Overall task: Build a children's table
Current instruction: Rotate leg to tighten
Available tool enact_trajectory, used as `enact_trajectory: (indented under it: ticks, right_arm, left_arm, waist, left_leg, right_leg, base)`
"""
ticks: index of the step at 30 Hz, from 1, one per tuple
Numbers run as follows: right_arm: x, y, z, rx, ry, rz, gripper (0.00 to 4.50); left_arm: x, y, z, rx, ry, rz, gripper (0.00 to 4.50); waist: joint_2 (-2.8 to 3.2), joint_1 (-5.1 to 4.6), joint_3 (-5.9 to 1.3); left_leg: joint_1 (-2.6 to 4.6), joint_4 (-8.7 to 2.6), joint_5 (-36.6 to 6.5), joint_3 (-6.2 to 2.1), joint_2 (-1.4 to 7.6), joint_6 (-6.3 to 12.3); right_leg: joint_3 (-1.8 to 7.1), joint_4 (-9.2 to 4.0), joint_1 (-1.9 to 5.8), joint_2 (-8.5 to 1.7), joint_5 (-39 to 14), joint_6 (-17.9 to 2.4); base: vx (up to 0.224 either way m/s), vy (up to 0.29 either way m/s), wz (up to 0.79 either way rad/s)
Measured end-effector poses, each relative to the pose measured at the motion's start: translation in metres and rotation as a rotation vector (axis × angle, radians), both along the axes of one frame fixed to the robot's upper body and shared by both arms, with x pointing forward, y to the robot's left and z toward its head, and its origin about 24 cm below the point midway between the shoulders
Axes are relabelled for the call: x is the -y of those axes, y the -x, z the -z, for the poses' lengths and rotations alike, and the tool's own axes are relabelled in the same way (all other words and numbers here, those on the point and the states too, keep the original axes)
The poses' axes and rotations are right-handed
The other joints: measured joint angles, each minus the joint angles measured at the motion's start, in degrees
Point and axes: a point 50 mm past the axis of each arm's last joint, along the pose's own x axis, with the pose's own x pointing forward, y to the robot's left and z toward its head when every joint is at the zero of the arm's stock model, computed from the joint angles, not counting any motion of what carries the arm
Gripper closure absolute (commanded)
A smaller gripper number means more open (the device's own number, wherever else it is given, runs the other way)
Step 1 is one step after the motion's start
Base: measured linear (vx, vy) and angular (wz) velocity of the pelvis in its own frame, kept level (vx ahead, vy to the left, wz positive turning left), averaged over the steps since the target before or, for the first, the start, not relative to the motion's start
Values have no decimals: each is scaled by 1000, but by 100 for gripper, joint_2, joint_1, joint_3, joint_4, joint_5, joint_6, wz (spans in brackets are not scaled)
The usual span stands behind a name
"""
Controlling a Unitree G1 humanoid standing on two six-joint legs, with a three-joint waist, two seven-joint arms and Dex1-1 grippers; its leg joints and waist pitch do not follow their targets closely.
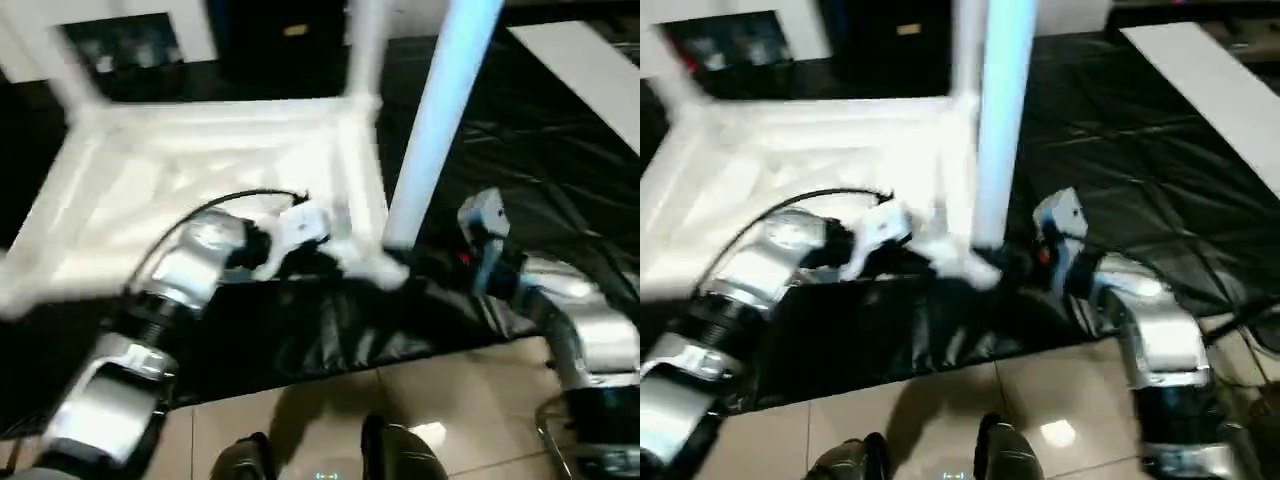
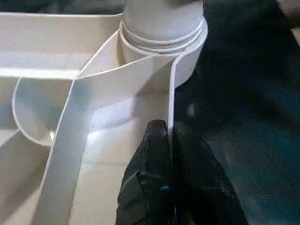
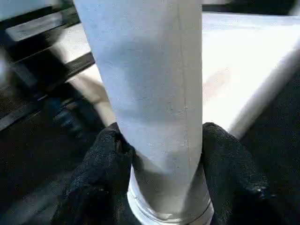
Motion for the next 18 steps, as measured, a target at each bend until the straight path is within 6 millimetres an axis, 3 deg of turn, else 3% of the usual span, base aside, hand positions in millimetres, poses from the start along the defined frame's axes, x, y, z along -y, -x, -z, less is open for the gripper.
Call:
enact_trajectory:
  ticks: [2, 7, 8, 12, 18]
  right_arm:
    - [-9, -10, -1, 18, -23, 199, 254]
    - [-24, -28, -3, 6, -74, 466, 254]
    - [-30, -32, -3, -6, -113, 524, 219]
    - [-33, -33, -4, 6, -131, 535, 175]
    - [-13, -19, 3, 54, -50, 380, 113]
  left_arm:
    - [15, -7, 0, 14, 33, -111, 450]
    - [38, -14, 0, 35, 60, -238, 450]
    - [40, -17, -1, 42, 60, -261, 450]
    - [41, -17, -2, 53, 56, -263, 450]
    - [33, -16, -5, 104, 13, -176, 450]
  waist:
    - [10, -15, 2]
    - [66, -50, 1]
    - [75, -78, 3]
    - [73, -149, 4]
    - [74, -133, 3]
  left_leg:
    - [-4, 1, 0, -3, -5, 0]
    - [3, -36, -1, -17, -15, 3]
    - [-2, -37, 0, -18, -20, 5]
    - [-12, -36, 1, -17, -59, 33]
    - [-10, -50, -3, -22, -62, 56]
  right_leg:
    - [-2, -16, 1, 0, 0, 0]
    - [-32, -171, 62, 0, -1, 2]
    - [-31, -192, 67, -2, -1, 2]
    - [6, -196, 70, -21, -1, 2]
    - [13, -141, 63, -20, 11, -2]
  base:
    - [0, 0, 0]
    - [0, 11, 0]
    - [0, 0, 0]
    - [0, 0, 0]
    - [0, 0, 0]
